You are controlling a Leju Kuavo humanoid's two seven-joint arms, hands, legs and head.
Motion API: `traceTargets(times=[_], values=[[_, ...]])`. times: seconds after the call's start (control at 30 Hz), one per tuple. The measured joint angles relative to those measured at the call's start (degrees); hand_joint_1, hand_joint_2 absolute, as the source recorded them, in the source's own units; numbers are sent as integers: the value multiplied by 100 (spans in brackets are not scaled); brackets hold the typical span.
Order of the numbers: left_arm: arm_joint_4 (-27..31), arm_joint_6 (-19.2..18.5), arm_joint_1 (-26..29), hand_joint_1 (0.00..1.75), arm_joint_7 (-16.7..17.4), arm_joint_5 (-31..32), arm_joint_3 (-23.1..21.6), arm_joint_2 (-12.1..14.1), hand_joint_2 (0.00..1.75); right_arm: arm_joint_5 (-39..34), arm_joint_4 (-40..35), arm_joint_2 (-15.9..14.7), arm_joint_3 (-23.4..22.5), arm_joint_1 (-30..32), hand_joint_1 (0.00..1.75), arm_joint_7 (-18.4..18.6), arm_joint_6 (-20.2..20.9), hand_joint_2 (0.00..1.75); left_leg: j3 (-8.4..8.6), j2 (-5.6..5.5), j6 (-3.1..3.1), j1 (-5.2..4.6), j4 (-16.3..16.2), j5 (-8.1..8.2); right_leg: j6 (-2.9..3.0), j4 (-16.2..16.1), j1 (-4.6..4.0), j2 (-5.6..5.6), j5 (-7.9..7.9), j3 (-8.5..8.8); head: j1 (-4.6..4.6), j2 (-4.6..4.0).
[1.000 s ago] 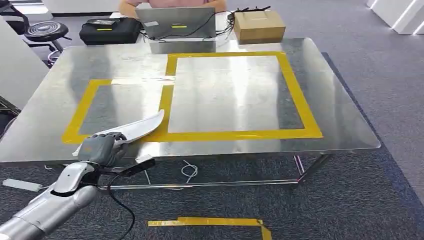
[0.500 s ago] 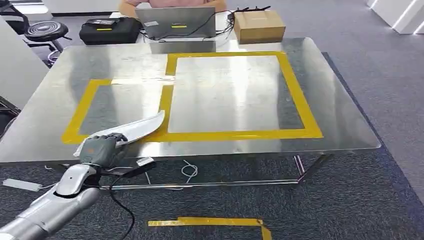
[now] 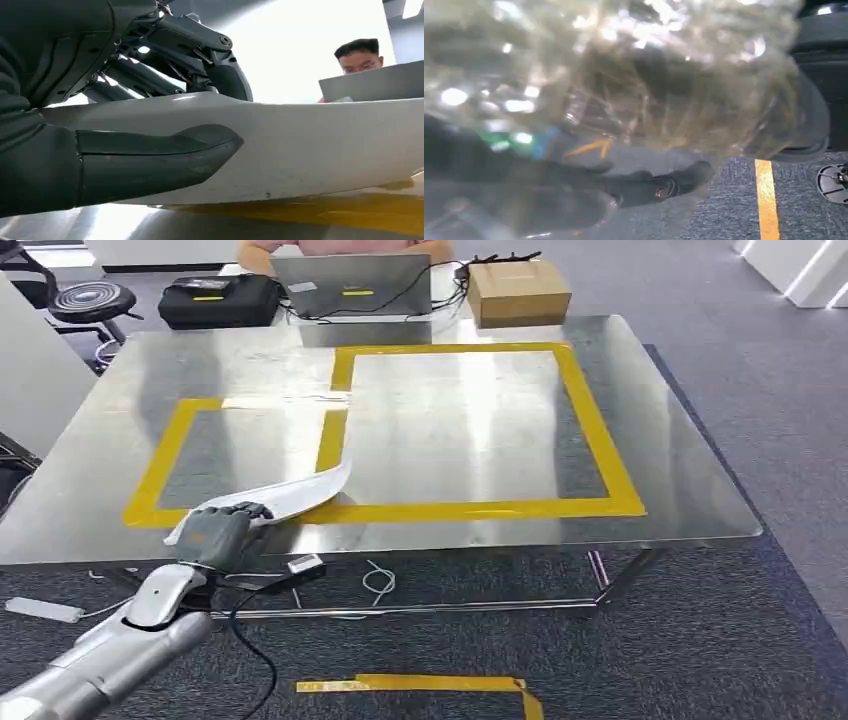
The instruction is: Take the parts from the cabinet and place them on the table.
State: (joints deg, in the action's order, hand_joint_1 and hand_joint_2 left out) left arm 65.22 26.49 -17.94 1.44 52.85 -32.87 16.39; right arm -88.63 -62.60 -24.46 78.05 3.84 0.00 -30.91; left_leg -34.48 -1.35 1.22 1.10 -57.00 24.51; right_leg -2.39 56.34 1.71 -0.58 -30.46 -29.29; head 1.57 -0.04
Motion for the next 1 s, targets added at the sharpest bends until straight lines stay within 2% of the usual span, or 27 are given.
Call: traceTargets(times=[0.17, 0.2, 0.37, 0.4, 0.73, 1.0], values=[[-9, 33, -10, 175, -7, 0, -22, -13, 175, 0, 0, 0, 2, 0, 0, 0, -11, 0, -3, 0, -4, 0, -3, -5, -6, 0, 0, 0, 5, 25, 0, 0], [-9, 35, -13, 0, -7, 2, -26, -17, 175, 0, 0, 0, 2, 0, 0, 0, -13, 0, -3, 0, -4, 0, -3, -5, -6, 0, 0, 0, 5, 23, 0, 0], [-52, 109, -114, 0, -4, 48, -85, -57, 175, 0, 11, 4, 7, -25, 0, 0, 59, 0, -3, 0, -5, 0, -3, -4, -6, 0, 0, 2, 4, -9, -2, 0], [-61, 109, -129, 0, -2, -8, -87, -70, 0, 0, 13, 7, 4, -27, 0, 0, 63, 0, -3, 0, -5, 0, -3, -4, -7, 0, 0, 2, 4, -9, 0, 0], [-66, -53, -136, 0, 142, -332, -39, -90, 0, 0, -33, 9, 4, -19, 0, 0, -81, 0, -8, 0, -5, 0, -7, -5, -8, 0, 0, 2, 5, -6, 0, 0], [-66, -44, -148, 0, 225, -306, 59, -94, 0, 0, -61, 7, 2, -9, 0, 0, -101, 0, -9, 0, -6, 0, -8, -5, -8, 0, 0, 2, 5, -4, -2, 0]])
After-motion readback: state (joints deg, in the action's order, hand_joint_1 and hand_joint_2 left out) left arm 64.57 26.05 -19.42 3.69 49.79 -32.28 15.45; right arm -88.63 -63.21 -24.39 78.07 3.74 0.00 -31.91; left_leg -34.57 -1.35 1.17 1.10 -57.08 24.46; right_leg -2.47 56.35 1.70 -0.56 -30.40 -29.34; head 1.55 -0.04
